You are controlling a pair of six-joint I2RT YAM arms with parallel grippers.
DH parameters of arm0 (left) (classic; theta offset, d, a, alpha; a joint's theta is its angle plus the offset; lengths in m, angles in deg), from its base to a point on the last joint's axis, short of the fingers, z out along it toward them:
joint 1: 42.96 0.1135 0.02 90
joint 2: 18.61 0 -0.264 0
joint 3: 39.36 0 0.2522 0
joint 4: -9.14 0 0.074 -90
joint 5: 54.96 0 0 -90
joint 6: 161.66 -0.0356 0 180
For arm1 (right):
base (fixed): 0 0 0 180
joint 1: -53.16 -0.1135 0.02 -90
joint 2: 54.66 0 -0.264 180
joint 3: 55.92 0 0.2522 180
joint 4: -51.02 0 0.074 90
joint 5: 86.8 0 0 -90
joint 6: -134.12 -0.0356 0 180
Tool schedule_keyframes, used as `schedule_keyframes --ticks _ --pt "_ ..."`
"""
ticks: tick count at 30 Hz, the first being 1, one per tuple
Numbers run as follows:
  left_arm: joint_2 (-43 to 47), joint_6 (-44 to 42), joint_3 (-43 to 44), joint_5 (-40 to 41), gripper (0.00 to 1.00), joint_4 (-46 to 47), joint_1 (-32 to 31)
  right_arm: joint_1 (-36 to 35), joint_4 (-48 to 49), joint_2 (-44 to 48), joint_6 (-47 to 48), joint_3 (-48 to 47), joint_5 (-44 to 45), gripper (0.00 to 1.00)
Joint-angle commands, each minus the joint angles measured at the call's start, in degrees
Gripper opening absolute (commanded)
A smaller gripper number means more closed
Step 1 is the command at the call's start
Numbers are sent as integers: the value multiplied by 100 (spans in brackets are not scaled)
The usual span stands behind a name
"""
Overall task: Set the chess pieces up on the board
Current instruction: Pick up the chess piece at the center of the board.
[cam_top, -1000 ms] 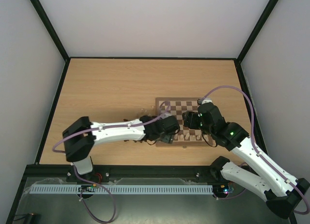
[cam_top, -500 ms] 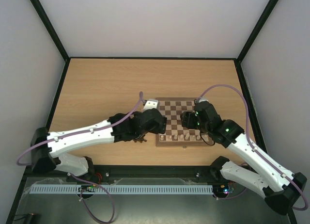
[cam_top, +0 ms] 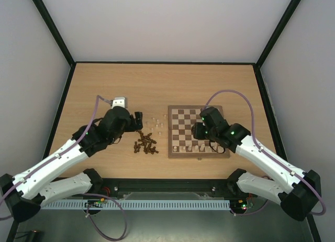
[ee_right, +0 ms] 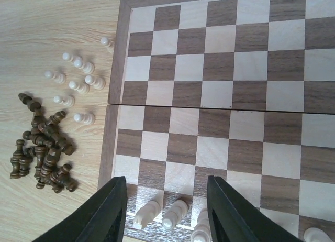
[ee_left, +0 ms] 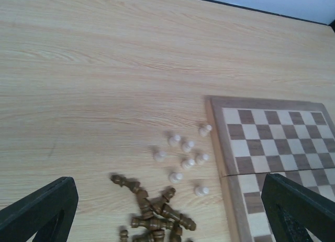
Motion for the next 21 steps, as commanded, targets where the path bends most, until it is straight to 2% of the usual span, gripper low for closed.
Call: schedule_keyframes --ticks 1,6,7,11,21 --pt "169 -478 -215 -468 99 290 467 22 -118 96 58 -31 -33 47" --pt "28 -626 -271 -869 100 554 800 22 -199 318 115 36 196 88" --pt "-13 -645 -270 -921 99 598 828 22 -175 350 122 64 177 92" --pt "-121 -656 -214 -1019 100 663 854 22 -168 381 156 71 37 98" --pt "86 -533 -252 -948 99 575 854 23 -102 343 288 100 -161 99"
